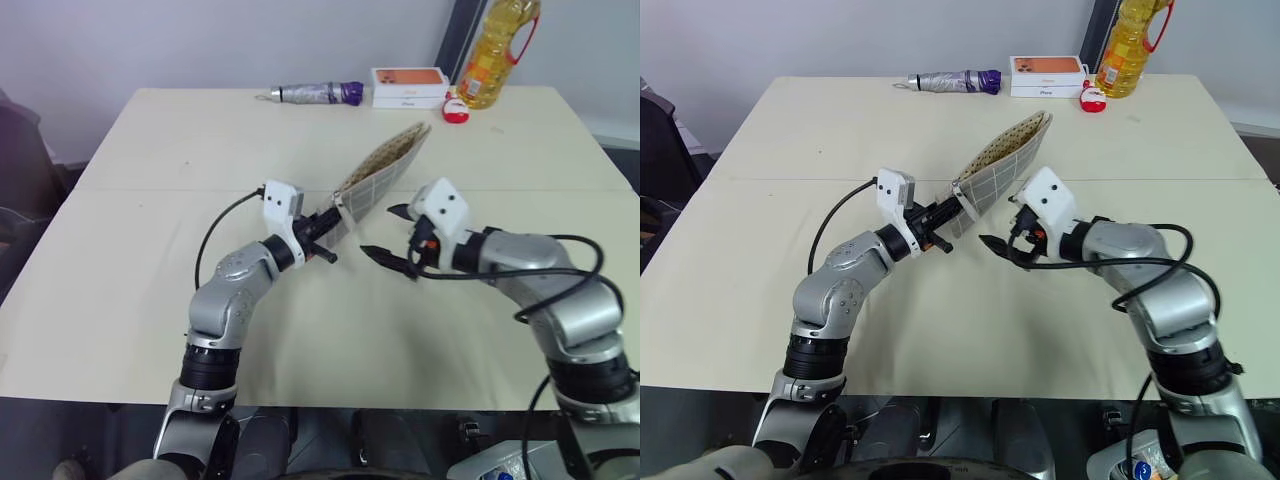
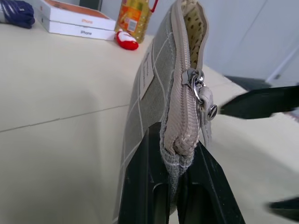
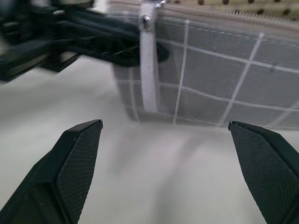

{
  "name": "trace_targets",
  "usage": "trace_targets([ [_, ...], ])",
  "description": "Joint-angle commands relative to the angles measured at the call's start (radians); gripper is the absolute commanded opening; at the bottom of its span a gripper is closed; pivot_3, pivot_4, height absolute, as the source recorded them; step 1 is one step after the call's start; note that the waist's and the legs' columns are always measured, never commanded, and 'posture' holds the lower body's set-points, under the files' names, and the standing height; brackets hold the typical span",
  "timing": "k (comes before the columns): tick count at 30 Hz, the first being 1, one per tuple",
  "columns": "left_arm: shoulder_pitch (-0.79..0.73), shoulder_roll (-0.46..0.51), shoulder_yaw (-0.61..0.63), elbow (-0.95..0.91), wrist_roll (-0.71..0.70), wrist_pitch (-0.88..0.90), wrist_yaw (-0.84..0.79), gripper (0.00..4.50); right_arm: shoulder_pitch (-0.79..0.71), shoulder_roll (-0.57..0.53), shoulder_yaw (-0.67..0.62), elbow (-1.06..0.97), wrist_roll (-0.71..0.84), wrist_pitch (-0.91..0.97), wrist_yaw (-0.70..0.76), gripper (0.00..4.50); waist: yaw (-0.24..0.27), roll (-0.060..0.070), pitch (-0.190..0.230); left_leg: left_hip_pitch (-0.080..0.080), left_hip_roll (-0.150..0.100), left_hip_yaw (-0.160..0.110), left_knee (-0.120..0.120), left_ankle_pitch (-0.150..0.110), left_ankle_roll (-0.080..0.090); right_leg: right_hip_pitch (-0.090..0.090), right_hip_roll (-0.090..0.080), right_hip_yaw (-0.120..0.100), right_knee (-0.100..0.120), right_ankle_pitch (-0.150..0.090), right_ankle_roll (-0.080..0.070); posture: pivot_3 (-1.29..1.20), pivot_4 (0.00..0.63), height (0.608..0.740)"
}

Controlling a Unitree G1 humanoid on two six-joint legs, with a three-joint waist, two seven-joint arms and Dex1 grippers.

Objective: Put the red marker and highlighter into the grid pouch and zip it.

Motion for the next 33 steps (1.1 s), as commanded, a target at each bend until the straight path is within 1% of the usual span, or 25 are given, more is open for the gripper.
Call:
trace_targets([
  [1,-0.006,0.009,-0.002,-0.061,-0.028,0.007,0.006,0.00,-0.029,0.050,0.027,-0.006,-0.019,-0.011,-0.055,4.48,0.000,0.000,0.000,0.000,0.000,0.000,0.000,0.000,0.000,0.000,0.000,0.000,0.000,0.000,0.000,0.00,0.150,0.740],
  [4,0.005,0.010,-0.010,-0.076,-0.037,0.014,0.010,0.00,-0.044,0.108,0.042,0.023,-0.012,-0.019,-0.080,4.48,0.000,0.000,0.000,0.000,0.000,0.000,0.000,0.000,0.000,0.000,0.000,0.000,0.000,0.000,0.000,0.00,0.150,0.740],
  [6,0.010,0.010,-0.014,-0.084,-0.042,0.018,0.016,0.00,-0.052,0.132,0.049,0.038,-0.013,-0.025,-0.085,3.97,-0.001,0.000,0.000,0.000,0.000,0.000,0.000,0.000,0.000,0.000,0.000,0.000,0.000,0.000,0.000,0.00,0.150,0.740],
  [8,0.014,0.010,-0.018,-0.091,-0.047,0.021,0.021,0.00,-0.059,0.145,0.053,0.049,-0.015,-0.028,-0.090,3.10,-0.001,0.000,0.000,0.000,0.000,0.000,0.000,0.000,0.000,0.000,0.000,0.000,0.000,0.000,0.000,0.00,0.150,0.740],
  [13,0.018,0.008,-0.021,-0.098,-0.047,0.020,0.031,0.00,-0.071,0.148,0.053,0.064,-0.014,-0.033,-0.085,0.42,-0.001,0.000,0.000,0.000,0.000,0.000,0.000,0.000,0.000,0.000,0.000,0.000,0.000,0.000,0.000,0.00,0.150,0.740],
  [14,0.017,0.009,-0.019,-0.098,-0.046,0.018,0.032,0.00,-0.073,0.140,0.050,0.064,-0.012,-0.033,-0.080,0.02,-0.001,0.000,0.000,0.000,0.000,0.000,0.000,0.000,0.000,0.000,0.000,0.000,0.000,0.000,0.000,0.00,0.150,0.740],
  [18,0.025,0.036,-0.024,-0.088,-0.024,-0.001,0.024,0.00,-0.074,0.072,0.040,0.061,-0.034,-0.053,-0.051,0.02,0.000,0.000,0.000,0.000,0.000,0.000,-0.001,0.000,0.000,0.000,0.000,0.000,0.000,0.000,0.000,0.00,0.150,0.740],
  [21,0.034,0.088,-0.035,-0.073,0.008,-0.036,0.001,0.00,-0.089,-0.006,0.010,0.096,-0.065,-0.096,-0.035,0.02,-0.001,0.000,0.000,0.000,0.000,0.000,-0.001,0.000,0.000,0.000,0.000,0.000,0.000,0.000,0.000,0.00,0.150,0.740],
  [23,0.044,0.132,-0.028,-0.064,0.015,-0.055,-0.020,0.00,-0.128,-0.058,-0.035,0.165,-0.094,-0.137,-0.050,0.02,-0.005,0.000,0.000,0.000,0.000,0.000,-0.001,0.000,0.000,-0.001,0.000,0.000,0.000,0.000,0.000,0.00,0.150,0.740],
  [25,0.065,0.185,-0.026,-0.063,0.026,-0.072,-0.051,0.00,-0.194,-0.110,-0.092,0.290,-0.136,-0.176,-0.101,0.02,-0.006,0.000,0.000,0.000,0.000,0.000,-0.001,0.000,0.000,-0.001,0.000,0.000,0.000,0.000,0.000,0.00,0.150,0.740],
  [29,0.101,0.245,-0.031,-0.075,0.021,-0.088,-0.080,0.00,-0.254,-0.163,-0.139,0.460,-0.185,-0.239,-0.151,0.02,-0.001,0.000,0.000,0.000,0.000,0.001,-0.002,0.000,0.000,-0.001,0.000,0.001,-0.001,0.000,0.000,0.00,0.150,0.740],
  [31,0.113,0.260,-0.034,-0.081,0.021,-0.092,-0.087,0.00,-0.262,-0.175,-0.143,0.499,-0.196,-0.262,-0.151,0.02,-0.004,0.000,0.000,0.000,0.000,0.001,-0.003,0.000,0.000,-0.001,0.000,0.001,-0.002,0.000,0.000,0.00,0.150,0.740],
  [33,0.121,0.267,-0.037,-0.089,0.023,-0.093,-0.087,0.00,-0.253,-0.177,-0.135,0.496,-0.183,-0.260,-0.130,0.02,-0.006,0.001,0.000,0.000,0.000,0.002,-0.004,0.000,0.000,-0.002,0.000,0.002,-0.002,0.000,0.000,0.00,0.150,0.740],
])
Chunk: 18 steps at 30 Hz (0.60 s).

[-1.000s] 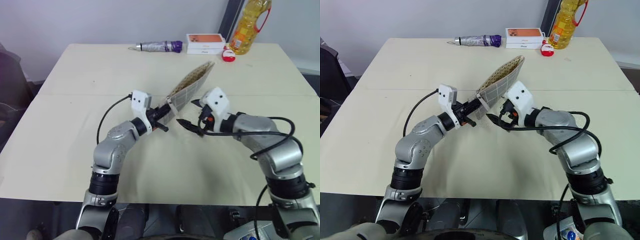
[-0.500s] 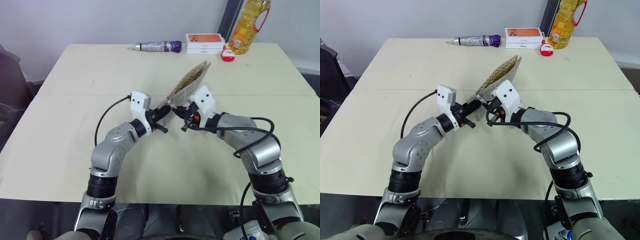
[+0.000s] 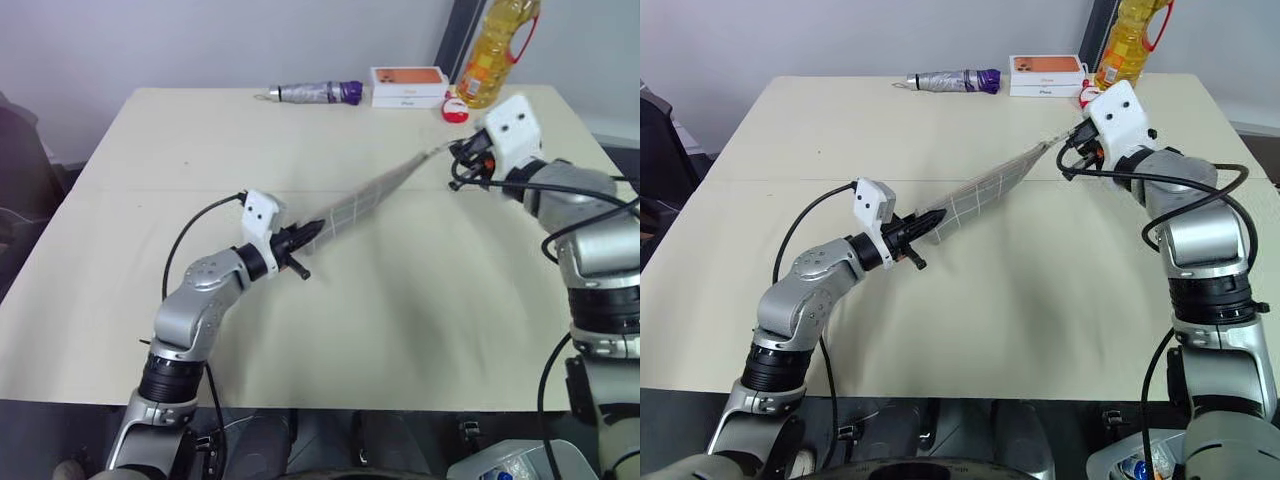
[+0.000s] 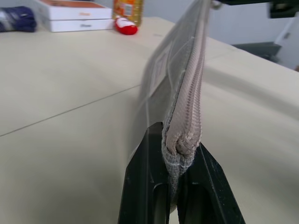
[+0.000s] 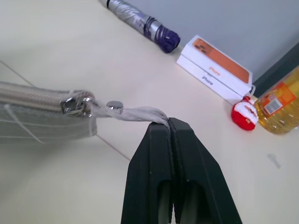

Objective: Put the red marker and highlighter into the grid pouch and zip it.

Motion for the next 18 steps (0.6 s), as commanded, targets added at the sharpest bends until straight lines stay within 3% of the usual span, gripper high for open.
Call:
trace_targets([
  [1,0.040,0.040,0.030,-0.020,0.013,-0.002,0.004,0.00,-0.007,-0.039,-0.064,0.003,-0.021,0.000,-0.003,0.02,0.000,0.000,0.000,0.000,0.000,0.000,0.000,0.000,0.000,0.000,0.000,0.000,0.000,0.000,0.000,0.00,0.150,0.740],
  [3,0.056,0.038,0.045,-0.043,-0.039,0.033,-0.010,0.00,0.014,-0.031,-0.072,-0.035,0.040,0.054,0.050,0.57,0.000,0.000,0.000,0.000,0.000,0.000,0.000,0.000,0.000,0.000,0.000,0.000,0.000,0.000,0.000,0.00,0.150,0.740],
  [4,0.060,0.042,0.047,-0.055,-0.053,0.039,-0.016,0.35,0.025,-0.035,-0.068,-0.051,0.051,0.067,0.071,0.85,0.001,0.000,0.000,0.000,0.000,0.000,0.000,0.000,0.000,0.000,0.000,0.000,0.000,0.000,0.000,0.00,0.150,0.740],
  [6,0.069,0.055,0.048,-0.077,-0.070,0.053,-0.021,1.09,0.058,-0.051,-0.054,-0.090,0.061,0.068,0.117,1.87,0.002,0.000,0.000,0.000,0.000,0.000,0.000,0.000,0.000,0.000,0.000,0.000,0.000,0.000,0.000,0.00,0.150,0.740],
  [10,0.102,0.106,0.066,-0.120,-0.090,0.099,-0.031,3.13,0.158,-0.109,-0.027,-0.178,0.070,0.074,0.213,3.97,0.005,0.000,0.000,0.000,0.000,0.000,0.000,0.000,0.000,0.000,0.000,0.000,0.000,0.000,0.000,0.00,0.150,0.740],
  [11,0.122,0.130,0.077,-0.136,-0.106,0.117,-0.049,3.62,0.203,-0.131,-0.030,-0.203,0.078,0.065,0.250,3.99,0.005,0.000,0.000,0.000,0.000,0.000,0.000,0.000,0.000,0.000,0.000,0.000,0.000,0.000,0.000,0.00,0.150,0.740],
  [15,0.216,0.209,0.156,-0.167,-0.160,0.151,-0.083,3.62,0.418,-0.234,-0.089,-0.305,0.134,0.028,0.404,3.99,0.006,0.000,0.000,0.000,0.000,-0.001,-0.001,0.000,0.000,0.000,-0.001,0.000,-0.001,0.000,0.000,0.00,0.150,0.740],
  [18,0.292,0.262,0.217,-0.171,-0.158,0.141,-0.087,3.62,0.537,-0.281,-0.147,-0.322,0.143,0.005,0.442,3.99,0.004,0.000,0.000,0.000,0.000,-0.001,-0.001,0.000,0.000,0.001,-0.002,0.001,-0.002,0.000,0.000,0.00,0.150,0.740],
])
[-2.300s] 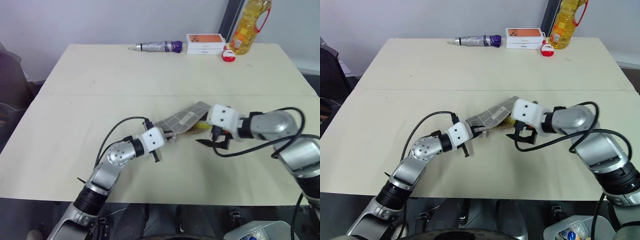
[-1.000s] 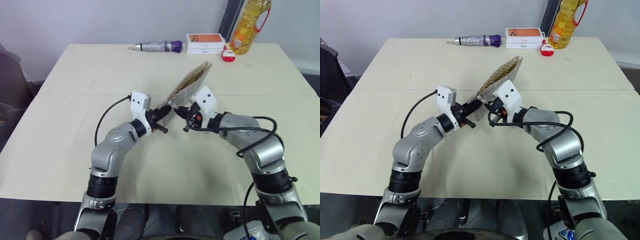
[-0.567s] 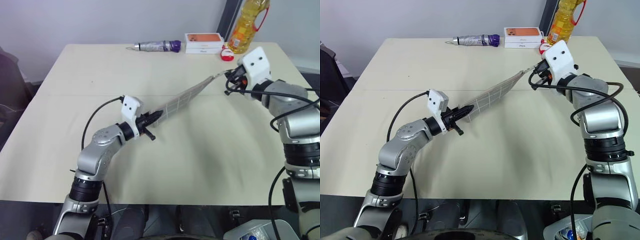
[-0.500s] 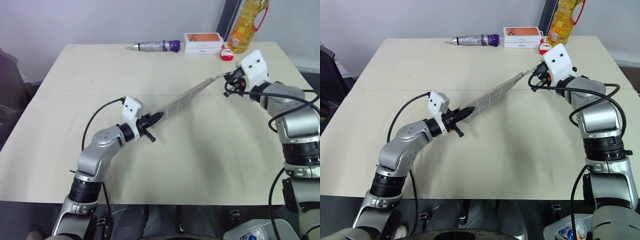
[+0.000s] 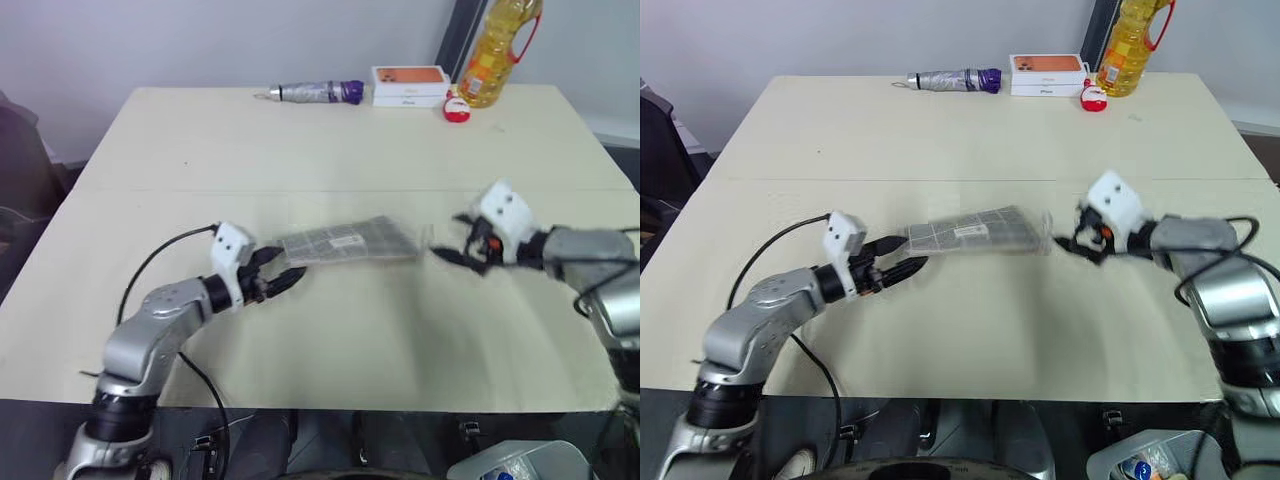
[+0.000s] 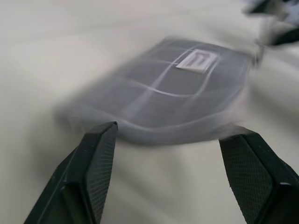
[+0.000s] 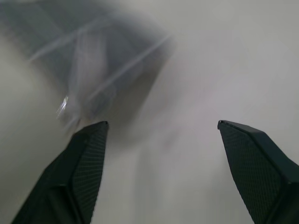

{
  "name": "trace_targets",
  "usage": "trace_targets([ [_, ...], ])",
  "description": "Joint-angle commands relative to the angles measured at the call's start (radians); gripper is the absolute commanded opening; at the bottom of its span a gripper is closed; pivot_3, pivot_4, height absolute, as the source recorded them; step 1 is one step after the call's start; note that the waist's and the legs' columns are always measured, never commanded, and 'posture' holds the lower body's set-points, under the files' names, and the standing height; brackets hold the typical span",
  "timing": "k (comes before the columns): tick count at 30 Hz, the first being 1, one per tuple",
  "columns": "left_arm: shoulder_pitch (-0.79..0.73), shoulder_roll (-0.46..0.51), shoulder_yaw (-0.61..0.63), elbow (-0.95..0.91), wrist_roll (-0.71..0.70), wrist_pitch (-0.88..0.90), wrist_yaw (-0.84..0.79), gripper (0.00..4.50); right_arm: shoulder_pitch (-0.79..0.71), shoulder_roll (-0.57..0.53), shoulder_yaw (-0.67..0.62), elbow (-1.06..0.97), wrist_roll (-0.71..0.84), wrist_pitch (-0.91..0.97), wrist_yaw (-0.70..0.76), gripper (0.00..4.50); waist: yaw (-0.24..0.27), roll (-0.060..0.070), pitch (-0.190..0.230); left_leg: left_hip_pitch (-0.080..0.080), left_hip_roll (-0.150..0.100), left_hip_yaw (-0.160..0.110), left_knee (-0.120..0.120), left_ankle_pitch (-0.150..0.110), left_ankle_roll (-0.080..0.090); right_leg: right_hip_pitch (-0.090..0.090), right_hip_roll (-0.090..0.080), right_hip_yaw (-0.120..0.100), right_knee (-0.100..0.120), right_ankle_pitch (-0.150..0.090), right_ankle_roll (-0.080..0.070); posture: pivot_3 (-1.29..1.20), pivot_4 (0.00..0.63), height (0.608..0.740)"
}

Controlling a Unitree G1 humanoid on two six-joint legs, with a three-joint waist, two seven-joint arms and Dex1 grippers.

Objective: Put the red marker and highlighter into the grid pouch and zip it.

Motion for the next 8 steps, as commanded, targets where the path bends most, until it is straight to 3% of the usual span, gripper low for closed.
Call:
trace_targets([
  [1,0.056,0.050,0.088,-0.034,-0.016,-0.010,-0.008,3.62,0.043,-0.040,-0.103,-0.029,0.012,-0.037,0.021,3.99,-0.003,0.000,0.000,0.000,0.000,0.000,0.000,0.000,0.000,0.000,0.000,0.000,0.000,0.000,0.000,0.00,0.150,0.740],
  [8,0.120,0.098,0.204,0.004,-0.002,-0.051,0.004,3.62,-0.010,0.000,-0.126,0.071,-0.025,-0.099,-0.049,3.99,0.001,0.000,0.000,0.002,0.001,0.000,0.000,0.000,0.000,0.001,-0.001,0.000,0.000,0.001,-0.001,0.00,0.150,0.740],
])
